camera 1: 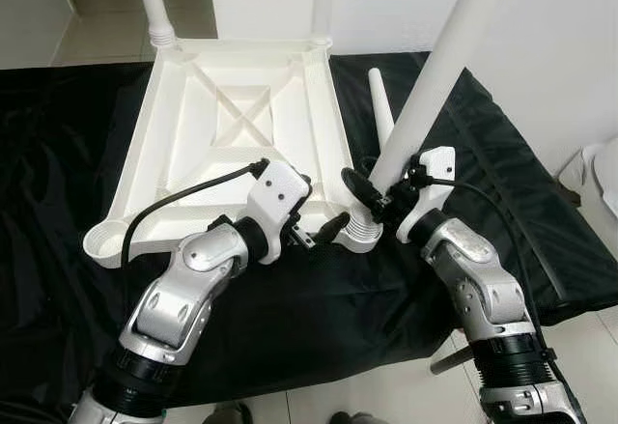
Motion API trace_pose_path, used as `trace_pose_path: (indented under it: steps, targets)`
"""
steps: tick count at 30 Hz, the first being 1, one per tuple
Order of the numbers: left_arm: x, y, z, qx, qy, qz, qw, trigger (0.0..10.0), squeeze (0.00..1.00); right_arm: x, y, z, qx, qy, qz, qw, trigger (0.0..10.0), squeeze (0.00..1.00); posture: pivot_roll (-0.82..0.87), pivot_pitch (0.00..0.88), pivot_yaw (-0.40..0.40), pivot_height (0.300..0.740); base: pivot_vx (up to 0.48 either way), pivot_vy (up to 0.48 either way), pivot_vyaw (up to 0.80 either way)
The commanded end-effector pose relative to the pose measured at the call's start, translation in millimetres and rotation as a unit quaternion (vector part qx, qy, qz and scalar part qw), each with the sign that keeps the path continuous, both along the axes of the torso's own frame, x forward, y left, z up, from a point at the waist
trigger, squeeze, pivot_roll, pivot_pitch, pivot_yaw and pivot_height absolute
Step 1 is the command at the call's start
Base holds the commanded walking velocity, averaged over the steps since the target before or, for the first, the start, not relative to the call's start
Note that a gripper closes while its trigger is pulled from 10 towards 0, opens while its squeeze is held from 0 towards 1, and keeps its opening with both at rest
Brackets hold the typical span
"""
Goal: Building children table
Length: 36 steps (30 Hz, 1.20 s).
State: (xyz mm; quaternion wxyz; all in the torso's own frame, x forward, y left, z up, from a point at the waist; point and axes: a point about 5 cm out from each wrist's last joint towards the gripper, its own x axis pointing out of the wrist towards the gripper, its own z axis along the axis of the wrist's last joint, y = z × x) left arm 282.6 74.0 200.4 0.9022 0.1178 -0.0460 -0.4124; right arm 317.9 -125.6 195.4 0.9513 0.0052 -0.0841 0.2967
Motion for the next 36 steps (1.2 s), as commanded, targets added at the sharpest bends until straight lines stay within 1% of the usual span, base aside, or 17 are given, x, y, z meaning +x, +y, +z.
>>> trace_pose_path:
  steps: [1,6,11,13,17,24,28,32,34,36]
  targets:
    - [-3.1,-2.6,-3.5,0.002,0.007,0.001,1.000,10.0,0.00,0.0,-2.6,-16.6,-0.025,0.035,-0.009,0.999,10.0,0.00,0.01,0.128,-0.041,0.740,0.000,0.000,0.00]
    - [-5.0,-5.1,-4.4,0.000,0.009,0.000,1.000,10.0,0.00,-3.9,2.1,-28.4,-0.045,0.038,-0.001,0.998,10.0,0.00,0.01,0.128,-0.041,0.740,0.000,0.000,0.00]
    - [-7.4,-7.1,-5.4,-0.002,0.015,-0.007,1.000,10.0,0.00,-9.3,2.3,-37.2,-0.057,0.043,0.006,0.997,10.0,0.00,0.00,0.133,-0.039,0.740,0.000,0.000,0.00]
    - [-7.9,-7.3,-5.5,-0.003,0.017,-0.008,1.000,10.0,0.00,-9.8,2.3,-37.8,-0.058,0.044,0.006,0.997,10.0,0.00,0.00,0.133,-0.039,0.740,0.000,0.000,0.00]
    - [-11.5,-6.6,-11.9,0.006,0.024,-0.015,1.000,10.0,0.00,-11.7,0.5,-38.5,-0.063,0.035,0.007,0.997,10.0,0.00,-0.01,0.141,-0.032,0.740,0.000,0.000,0.00]
    - [-22.0,-4.1,-20.2,0.024,0.041,-0.042,0.998,10.0,0.00,-10.1,-6.8,-40.9,-0.054,0.037,-0.002,0.998,10.0,0.00,-0.01,0.144,-0.026,0.740,0.000,0.000,0.00]
    - [-26.0,-4.0,-22.3,0.033,0.044,-0.051,0.997,10.0,0.00,-10.2,-8.1,-40.3,-0.061,0.027,0.006,0.998,10.0,0.00,-0.01,0.144,-0.024,0.740,0.000,0.000,0.00]
    - [-28.3,-3.5,-21.6,0.035,0.044,-0.055,0.997,10.0,0.00,-11.5,-6.7,-38.5,-0.074,0.015,0.022,0.997,10.0,0.00,0.00,0.148,-0.025,0.740,0.000,0.000,0.00]
    - [-28.2,-2.7,-21.0,0.033,0.045,-0.051,0.997,10.0,0.00,-12.2,-4.4,-39.6,-0.114,-0.004,0.032,0.993,10.0,0.00,0.00,0.149,-0.025,0.740,0.000,0.000,0.00]
    - [-28.2,-2.7,-20.8,0.031,0.046,-0.050,0.997,10.0,0.00,-12.2,-3.9,-40.6,-0.123,-0.007,0.035,0.992,10.0,0.00,0.00,0.149,-0.026,0.740,0.000,0.000,0.00]
